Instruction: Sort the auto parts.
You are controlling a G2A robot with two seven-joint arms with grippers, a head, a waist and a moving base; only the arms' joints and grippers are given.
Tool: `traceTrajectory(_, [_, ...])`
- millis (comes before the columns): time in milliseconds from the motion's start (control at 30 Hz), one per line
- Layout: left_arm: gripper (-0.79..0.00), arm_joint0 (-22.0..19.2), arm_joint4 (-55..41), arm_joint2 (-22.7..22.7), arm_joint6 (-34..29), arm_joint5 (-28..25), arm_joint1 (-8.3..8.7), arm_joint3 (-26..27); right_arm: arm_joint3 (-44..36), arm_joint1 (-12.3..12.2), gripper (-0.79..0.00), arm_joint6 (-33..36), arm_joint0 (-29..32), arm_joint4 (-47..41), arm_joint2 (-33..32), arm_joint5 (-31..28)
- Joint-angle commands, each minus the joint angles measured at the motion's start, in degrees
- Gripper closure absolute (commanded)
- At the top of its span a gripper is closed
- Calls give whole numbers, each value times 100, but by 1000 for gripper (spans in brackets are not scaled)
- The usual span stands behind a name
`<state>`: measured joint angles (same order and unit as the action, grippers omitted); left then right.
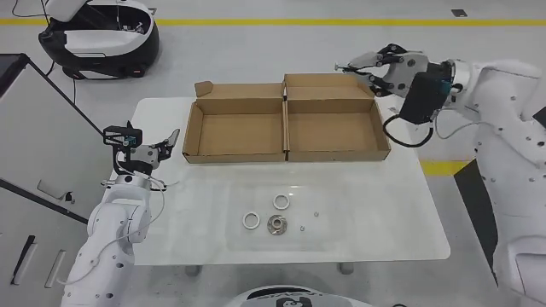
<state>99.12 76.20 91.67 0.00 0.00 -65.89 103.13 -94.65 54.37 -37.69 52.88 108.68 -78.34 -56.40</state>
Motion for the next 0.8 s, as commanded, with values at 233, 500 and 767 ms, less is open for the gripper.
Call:
traceTrajectory(233, [-785, 0, 0, 0, 0, 0, 0, 0, 642, -139, 0, -261, -1112, 1427, 945, -160])
traceTrajectory(500, [-785, 0, 0, 0, 0, 0, 0, 0, 736, -158, 0, -394, -1254, 1530, 1082, -160])
traceTrajectory(767, [-785, 0, 0, 0, 0, 0, 0, 0, 736, -158, 0, -394, -1254, 1530, 1082, -160])
